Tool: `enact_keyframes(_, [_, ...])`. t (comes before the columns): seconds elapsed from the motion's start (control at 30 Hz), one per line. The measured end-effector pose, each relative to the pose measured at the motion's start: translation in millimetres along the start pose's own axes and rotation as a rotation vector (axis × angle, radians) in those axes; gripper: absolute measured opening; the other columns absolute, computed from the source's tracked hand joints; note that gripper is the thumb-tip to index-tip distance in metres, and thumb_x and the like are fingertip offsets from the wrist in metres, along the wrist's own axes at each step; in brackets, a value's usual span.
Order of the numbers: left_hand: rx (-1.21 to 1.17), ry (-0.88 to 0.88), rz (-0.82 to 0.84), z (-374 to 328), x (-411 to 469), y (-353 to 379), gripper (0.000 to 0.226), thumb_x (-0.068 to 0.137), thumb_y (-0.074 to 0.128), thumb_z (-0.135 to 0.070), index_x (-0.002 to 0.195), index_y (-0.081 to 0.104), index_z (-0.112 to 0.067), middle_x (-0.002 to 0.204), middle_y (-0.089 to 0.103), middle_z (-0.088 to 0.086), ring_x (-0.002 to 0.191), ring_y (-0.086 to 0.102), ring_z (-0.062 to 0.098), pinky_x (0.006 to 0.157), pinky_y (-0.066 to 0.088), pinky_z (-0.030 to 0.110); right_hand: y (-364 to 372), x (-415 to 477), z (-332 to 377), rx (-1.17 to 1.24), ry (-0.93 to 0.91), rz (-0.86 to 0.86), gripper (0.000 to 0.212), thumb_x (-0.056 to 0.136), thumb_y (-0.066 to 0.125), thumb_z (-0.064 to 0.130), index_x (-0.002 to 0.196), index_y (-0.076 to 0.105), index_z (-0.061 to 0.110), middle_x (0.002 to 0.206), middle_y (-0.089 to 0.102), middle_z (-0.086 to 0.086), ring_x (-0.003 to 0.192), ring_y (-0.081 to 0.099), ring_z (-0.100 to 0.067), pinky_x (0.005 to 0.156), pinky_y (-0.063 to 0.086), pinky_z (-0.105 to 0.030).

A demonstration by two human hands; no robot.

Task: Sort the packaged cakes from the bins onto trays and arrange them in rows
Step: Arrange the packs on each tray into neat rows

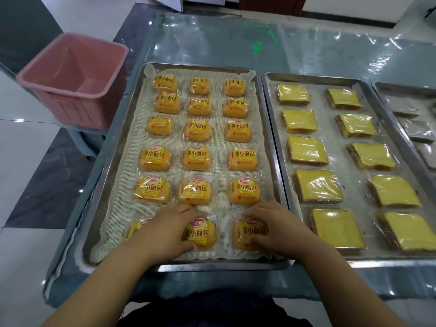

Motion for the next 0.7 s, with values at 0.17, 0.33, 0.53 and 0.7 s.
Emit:
enact_keyframes(0.17, [0.028,0.030,0.036,0,-1,0,0.073,0.079,0.068,-0.045,0.142,0.033,-0.036,0.143,0.037,-0.013,0.132,0.030,0.009,0.112,0.024,0.028,-2,-1,0,0.026,0.013,-0.018,0.055,0.082,0.068,0.041,0.133,0.050,0.031,0.132,0.050,0.012,0.122,0.039,-0.009,0.105,0.031,-0.025])
enact_keyframes(0.33, [-0.022,0.031,0.018,0,-7,-2,0.079,0.079,0.066,-0.053,0.145,0.027,-0.037,0.145,0.029,-0.016,0.134,0.022,0.006,0.113,0.020,0.026,-5,-2,4,0.047,0.017,-0.022,0.051,0.084,0.066,0.042,0.131,0.052,0.029,0.132,0.049,0.013,0.125,0.038,-0.009,0.104,0.031,-0.025])
enact_keyframes(0.53, [-0.183,-0.024,-0.293,25,-36,-37,0.053,0.079,0.042,-0.062,0.122,0.057,-0.035,0.119,0.046,-0.022,0.113,0.037,-0.006,0.097,0.033,0.014,-21,9,19,0.090,-0.001,-0.146,0.037,0.088,0.061,0.041,0.124,0.058,0.030,0.123,0.055,0.016,0.113,0.049,-0.006,0.093,0.040,-0.022])
enact_keyframes(0.7, [-0.069,-0.304,-0.222,68,-61,-34,0.049,0.084,0.063,-0.044,0.130,0.050,-0.033,0.132,0.046,-0.013,0.124,0.038,0.013,0.104,0.033,0.030,-20,25,43,0.094,-0.099,-0.086,0.036,0.090,0.059,0.040,0.123,0.058,0.028,0.119,0.058,0.013,0.102,0.049,-0.002,0.089,0.044,-0.023])
Point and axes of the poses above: each hand's wrist, its own x-axis towards the middle knuckle, its own y-axis out of the palm, z = x × y, the point moved 8 cm from there along x, towards the middle knuckle
